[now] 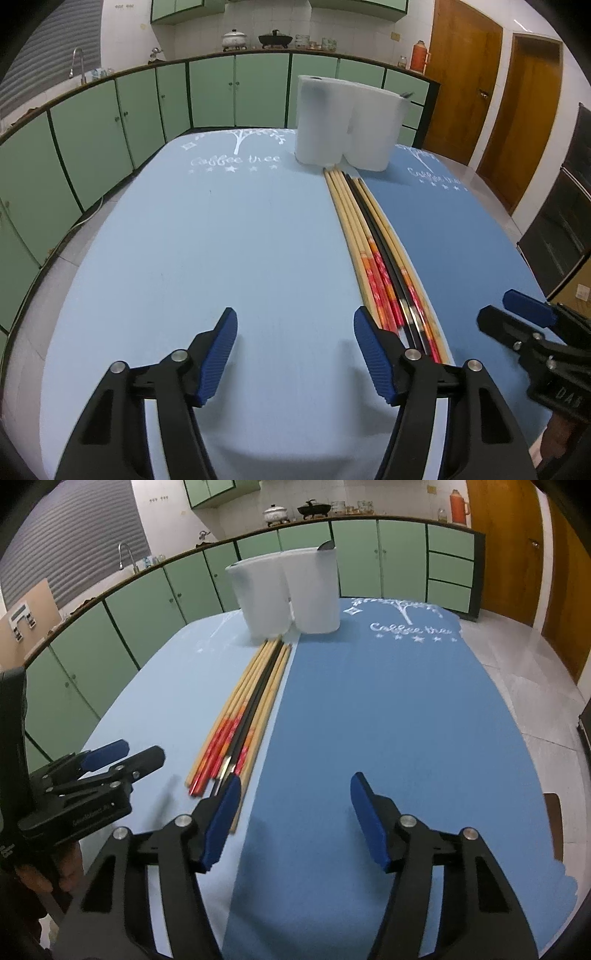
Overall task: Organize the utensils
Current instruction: 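Move the left gripper back toward the chopsticks on the mat, then close the right gripper on one wooden chopstick from the bundle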
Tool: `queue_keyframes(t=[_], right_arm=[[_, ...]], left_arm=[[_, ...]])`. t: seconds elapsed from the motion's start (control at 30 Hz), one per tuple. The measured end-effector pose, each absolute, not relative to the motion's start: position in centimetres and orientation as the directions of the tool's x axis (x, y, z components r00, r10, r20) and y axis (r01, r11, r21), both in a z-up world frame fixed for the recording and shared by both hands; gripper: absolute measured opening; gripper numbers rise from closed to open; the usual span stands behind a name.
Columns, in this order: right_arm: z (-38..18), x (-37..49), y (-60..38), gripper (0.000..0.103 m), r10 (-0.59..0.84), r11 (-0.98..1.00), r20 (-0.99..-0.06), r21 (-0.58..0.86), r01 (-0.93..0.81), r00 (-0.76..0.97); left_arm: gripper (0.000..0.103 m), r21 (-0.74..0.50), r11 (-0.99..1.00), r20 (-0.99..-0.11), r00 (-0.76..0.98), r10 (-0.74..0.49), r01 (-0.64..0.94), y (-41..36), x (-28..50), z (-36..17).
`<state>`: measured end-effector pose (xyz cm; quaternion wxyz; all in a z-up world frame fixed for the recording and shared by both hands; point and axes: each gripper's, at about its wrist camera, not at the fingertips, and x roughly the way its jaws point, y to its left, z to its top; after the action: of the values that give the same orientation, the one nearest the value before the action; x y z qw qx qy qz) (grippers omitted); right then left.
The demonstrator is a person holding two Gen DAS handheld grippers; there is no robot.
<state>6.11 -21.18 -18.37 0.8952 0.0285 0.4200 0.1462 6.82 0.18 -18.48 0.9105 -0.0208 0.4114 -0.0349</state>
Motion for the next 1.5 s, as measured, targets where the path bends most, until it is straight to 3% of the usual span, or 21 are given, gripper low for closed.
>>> queue_keyframes(t=[0.6,0.97,1.13,1.27,1.5], right_arm=[[-20.3,4.3,-18.5,0.043,0.257,0.953,-0.756,0.094,-0.288,0.603],[-20.2,4.4,-19.6,0.042,0.254,0.956,-0.744,0.099,-0.275,0.618],[-20.8,4.6,-18.6,0.027,0.250,0.953,-0.741,0.075,-0.293,0.623],[-20.9,4.9,-19.0,0.006,0.258,0.955,-0.736,0.095,-0.282,0.625],[-20.6,5.1,-19.9,0.006,0.252,0.961,-0.739,0.116,-0.251,0.625]], left_arm=[[0.062,-0.094,0.995,-0.713,0.697,-0.074,0.009,1.0,5.3,-18.6],[0.062,-0.093,0.996,-0.704,0.708,-0.062,-0.005,1.1,5.1,-18.8],[0.062,-0.090,0.996,-0.704,0.707,-0.070,0.009,1.0,4.9,-18.8],[0.062,-0.096,0.995,-0.707,0.701,-0.088,0.027,0.7,5.0,-18.9],[0.062,-0.088,0.992,-0.729,0.673,-0.125,0.089,-1.1,5.4,-19.5]])
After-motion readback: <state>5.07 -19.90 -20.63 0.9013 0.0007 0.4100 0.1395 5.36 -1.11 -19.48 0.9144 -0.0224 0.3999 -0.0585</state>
